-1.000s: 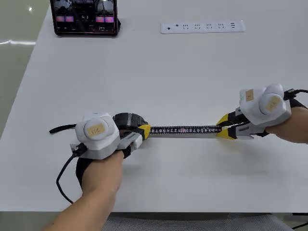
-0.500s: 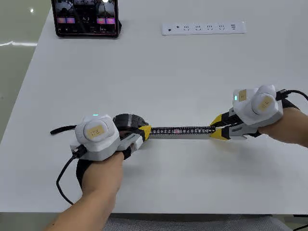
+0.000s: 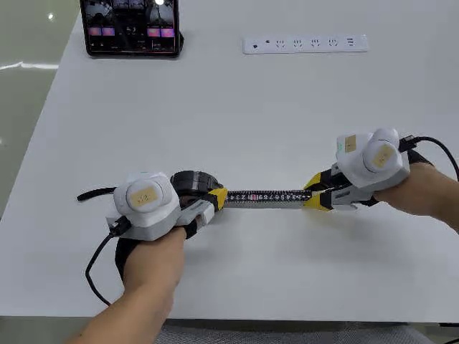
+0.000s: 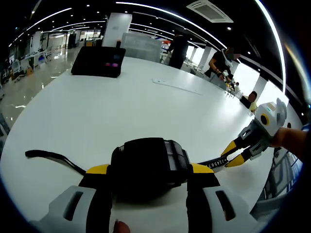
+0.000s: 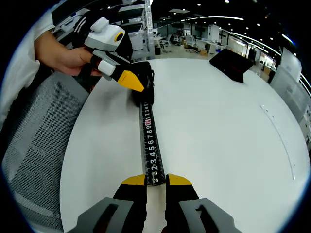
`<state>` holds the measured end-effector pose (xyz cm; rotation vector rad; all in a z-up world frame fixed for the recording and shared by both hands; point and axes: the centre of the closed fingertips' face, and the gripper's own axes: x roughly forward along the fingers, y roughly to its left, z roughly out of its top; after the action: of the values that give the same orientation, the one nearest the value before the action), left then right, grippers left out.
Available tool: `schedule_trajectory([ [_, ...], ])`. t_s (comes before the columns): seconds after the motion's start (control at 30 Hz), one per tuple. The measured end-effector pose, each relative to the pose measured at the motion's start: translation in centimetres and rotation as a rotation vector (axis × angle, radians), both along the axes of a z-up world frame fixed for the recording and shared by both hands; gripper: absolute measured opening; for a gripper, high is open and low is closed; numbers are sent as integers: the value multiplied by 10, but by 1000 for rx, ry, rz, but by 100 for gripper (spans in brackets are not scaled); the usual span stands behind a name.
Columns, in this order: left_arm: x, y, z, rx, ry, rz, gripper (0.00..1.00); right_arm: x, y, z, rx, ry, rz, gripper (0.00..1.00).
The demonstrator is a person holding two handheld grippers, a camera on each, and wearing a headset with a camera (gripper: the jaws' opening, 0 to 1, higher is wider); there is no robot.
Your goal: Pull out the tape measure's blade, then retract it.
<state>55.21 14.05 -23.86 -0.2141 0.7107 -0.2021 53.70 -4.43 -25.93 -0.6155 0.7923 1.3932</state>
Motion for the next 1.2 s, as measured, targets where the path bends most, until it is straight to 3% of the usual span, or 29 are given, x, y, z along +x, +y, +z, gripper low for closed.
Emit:
schedule_trajectory([
  [1.2, 0, 0, -1, -13, 6, 5, 57, 2, 38, -3, 30, 2, 9, 10],
])
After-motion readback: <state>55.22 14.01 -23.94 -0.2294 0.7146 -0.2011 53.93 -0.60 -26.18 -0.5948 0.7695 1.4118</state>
